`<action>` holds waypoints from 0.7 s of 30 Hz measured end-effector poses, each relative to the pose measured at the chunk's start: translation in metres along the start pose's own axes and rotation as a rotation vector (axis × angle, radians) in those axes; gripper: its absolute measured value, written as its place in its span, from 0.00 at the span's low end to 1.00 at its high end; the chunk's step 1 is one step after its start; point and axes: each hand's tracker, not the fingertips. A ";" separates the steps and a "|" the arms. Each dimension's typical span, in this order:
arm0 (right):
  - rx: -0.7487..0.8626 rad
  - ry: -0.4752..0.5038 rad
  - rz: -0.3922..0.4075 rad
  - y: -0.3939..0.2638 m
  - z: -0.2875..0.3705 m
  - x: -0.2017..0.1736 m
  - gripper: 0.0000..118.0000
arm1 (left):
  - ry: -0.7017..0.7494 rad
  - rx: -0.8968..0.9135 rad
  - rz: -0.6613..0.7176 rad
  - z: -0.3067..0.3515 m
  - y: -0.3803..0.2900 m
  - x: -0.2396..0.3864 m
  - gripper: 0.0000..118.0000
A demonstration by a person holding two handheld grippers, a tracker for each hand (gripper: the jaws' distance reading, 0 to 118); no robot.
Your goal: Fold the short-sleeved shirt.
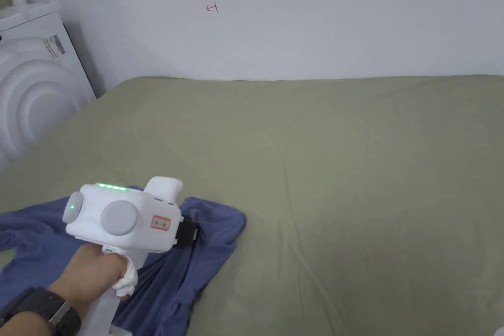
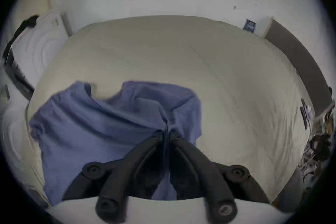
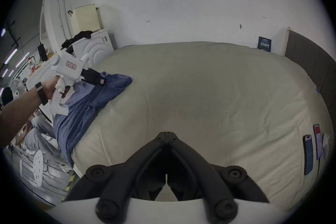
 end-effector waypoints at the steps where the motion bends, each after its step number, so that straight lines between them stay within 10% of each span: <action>1: 0.005 0.002 -0.006 0.000 0.001 0.001 0.01 | -0.020 0.019 0.017 0.002 0.007 0.007 0.05; 21: 0.088 -0.238 -0.158 -0.016 0.112 0.092 0.01 | -0.824 -0.012 -0.443 -0.059 0.103 0.471 0.05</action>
